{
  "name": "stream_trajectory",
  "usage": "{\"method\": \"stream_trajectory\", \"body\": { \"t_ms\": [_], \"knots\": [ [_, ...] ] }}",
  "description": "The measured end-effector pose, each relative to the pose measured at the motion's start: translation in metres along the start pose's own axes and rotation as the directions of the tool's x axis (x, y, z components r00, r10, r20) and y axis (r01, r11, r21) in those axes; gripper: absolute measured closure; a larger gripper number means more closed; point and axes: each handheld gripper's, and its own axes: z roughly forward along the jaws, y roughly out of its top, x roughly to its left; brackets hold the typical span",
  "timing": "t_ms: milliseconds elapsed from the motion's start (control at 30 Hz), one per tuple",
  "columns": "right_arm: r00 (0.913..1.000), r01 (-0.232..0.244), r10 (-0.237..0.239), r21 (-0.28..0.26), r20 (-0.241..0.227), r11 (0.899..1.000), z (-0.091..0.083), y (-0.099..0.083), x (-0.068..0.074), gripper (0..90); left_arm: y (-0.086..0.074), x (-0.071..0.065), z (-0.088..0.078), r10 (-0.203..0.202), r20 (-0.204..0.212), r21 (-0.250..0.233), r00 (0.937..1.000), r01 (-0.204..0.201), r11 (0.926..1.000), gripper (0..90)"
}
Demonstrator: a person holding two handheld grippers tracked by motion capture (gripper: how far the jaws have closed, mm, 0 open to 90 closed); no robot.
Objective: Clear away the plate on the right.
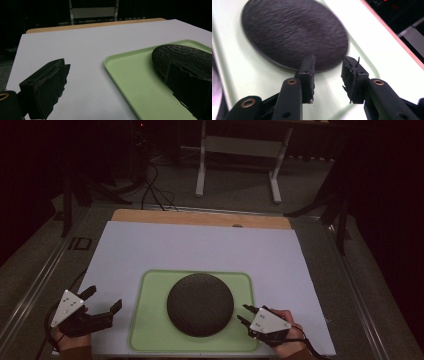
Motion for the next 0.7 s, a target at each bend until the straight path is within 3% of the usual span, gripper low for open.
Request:
{"method": "stream_trajectory", "body": {
  "t_ms": [33,100,133,300,600,633,667,700],
  "knots": [
    [0.9986,-0.047,0.048,-0.024,0.021,0.999,-0.007,-0.005,-0.008,61.0,0.000,0.000,0.000,-0.001,-0.001,0.000,1.0000,0.001,1.0000,3.8],
    [0.9972,-0.066,0.067,-0.033,0.032,0.997,-0.010,-0.007,-0.012,60.4,0.000,0.000,0.000,0.000,-0.001,0.000,1.0000,0.000,1.0000,3.8],
    [0.9931,-0.103,0.106,-0.051,0.051,0.993,-0.016,-0.013,-0.019,59.5,0.000,0.000,0.000,-0.001,-0.002,0.000,1.0000,0.001,1.0000,3.8],
    [0.9753,-0.183,0.193,-0.096,0.108,0.978,-0.033,-0.027,-0.035,55.8,0.000,0.001,-0.001,0.000,-0.004,0.000,1.0000,0.000,1.0000,3.8],
    [0.9287,-0.297,0.320,-0.142,0.187,0.944,-0.053,-0.053,-0.055,47.4,0.000,0.001,-0.001,0.001,-0.007,0.000,1.0000,-0.001,1.0000,3.8],
    [0.9287,-0.297,0.320,-0.142,0.187,0.944,-0.053,-0.053,-0.055,47.4,0.000,0.001,-0.001,0.001,-0.007,0.000,1.0000,-0.001,1.0000,3.8],
    [0.9230,-0.306,0.330,-0.143,0.198,0.941,-0.054,-0.056,-0.058,47.4,0.000,0.001,-0.001,0.001,-0.007,0.000,1.0000,-0.001,1.0000,3.8],
    [0.9128,-0.327,0.352,-0.142,0.208,0.934,-0.056,-0.062,-0.061,41.1,0.000,0.001,-0.002,0.002,-0.010,0.000,0.9999,-0.002,1.0000,3.8]
  ]
}}
